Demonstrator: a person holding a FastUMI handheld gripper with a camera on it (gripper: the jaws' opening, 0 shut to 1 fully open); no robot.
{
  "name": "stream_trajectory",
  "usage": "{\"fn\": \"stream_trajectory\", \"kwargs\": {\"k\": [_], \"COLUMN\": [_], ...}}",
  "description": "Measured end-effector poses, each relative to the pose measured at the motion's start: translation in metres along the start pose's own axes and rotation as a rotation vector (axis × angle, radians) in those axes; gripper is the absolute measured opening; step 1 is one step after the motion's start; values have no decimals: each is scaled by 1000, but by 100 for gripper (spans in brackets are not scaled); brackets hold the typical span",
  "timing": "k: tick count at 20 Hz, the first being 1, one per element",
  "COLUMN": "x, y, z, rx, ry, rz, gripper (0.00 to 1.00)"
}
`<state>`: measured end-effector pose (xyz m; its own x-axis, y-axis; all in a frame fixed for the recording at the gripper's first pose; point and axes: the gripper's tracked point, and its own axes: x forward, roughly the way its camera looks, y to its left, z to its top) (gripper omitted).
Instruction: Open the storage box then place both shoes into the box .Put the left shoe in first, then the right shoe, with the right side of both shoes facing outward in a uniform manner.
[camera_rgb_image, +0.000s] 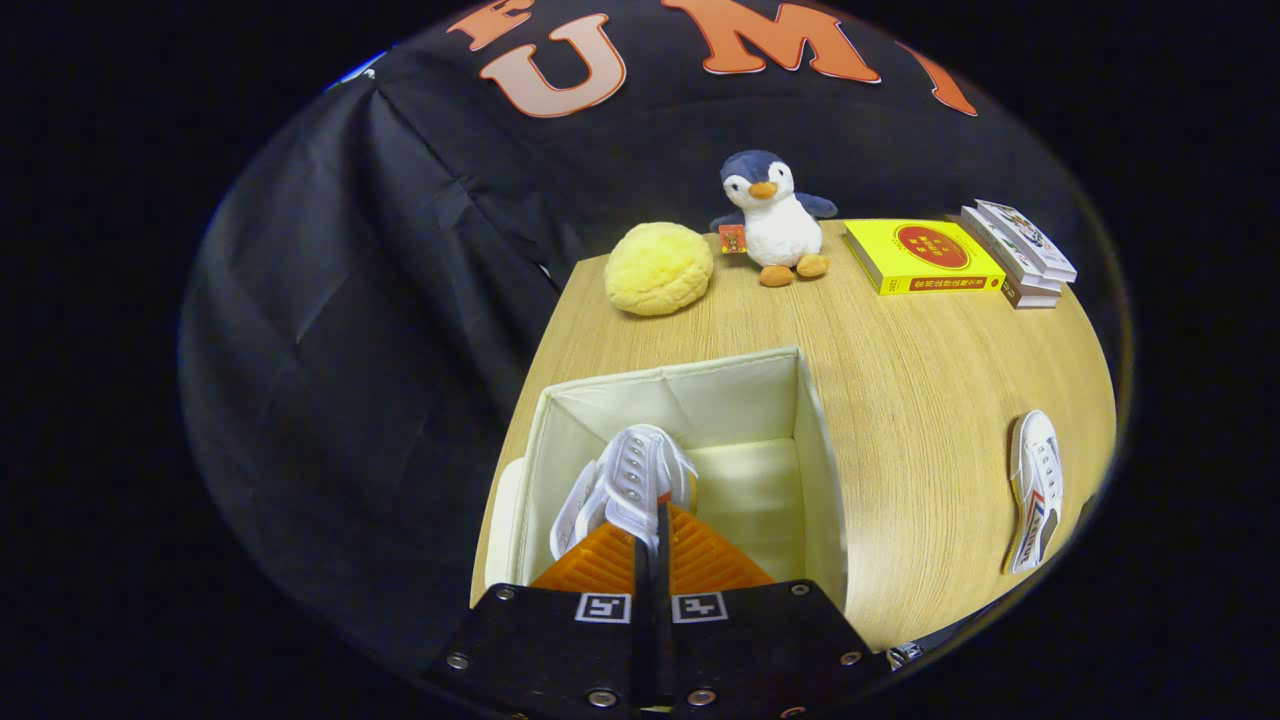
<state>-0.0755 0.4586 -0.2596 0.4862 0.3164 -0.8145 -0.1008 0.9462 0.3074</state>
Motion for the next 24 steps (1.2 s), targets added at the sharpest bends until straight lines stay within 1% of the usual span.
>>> {"fn": "stream_trajectory", "kwargs": {"k": [5, 9, 10, 11, 12, 13, 15, 16, 17, 18, 20, 22, 23, 24], "x": [26, 43, 44, 48, 47, 49, 44, 41, 39, 36, 18, -5, -14, -22], "y": [0, 9, 8, 11, 13, 15, 21, 23, 21, 18, 25, 30, 26, 18], "z": [-19, -29, -34, -44, -57, -64, -75, -82, -80, -77, -70, -56, -49, -41], "rx": [66, 98, 115, 120, 113, 97, 81, 69, 43, 19, 23, 46, 34, 13], "ry": [73, 103, 129, 181, 244, 278, 330, 363, 358, 344, 319, 278, 251, 223], "rz": [-51, -32, -34, -19, -2, 15, 76, 112, 127, 143, 226, 309, 329, 335], "gripper": [0, 1, 1, 2, 3, 4, 10, 16, 21, 35, 47, 56, 60, 65]}}
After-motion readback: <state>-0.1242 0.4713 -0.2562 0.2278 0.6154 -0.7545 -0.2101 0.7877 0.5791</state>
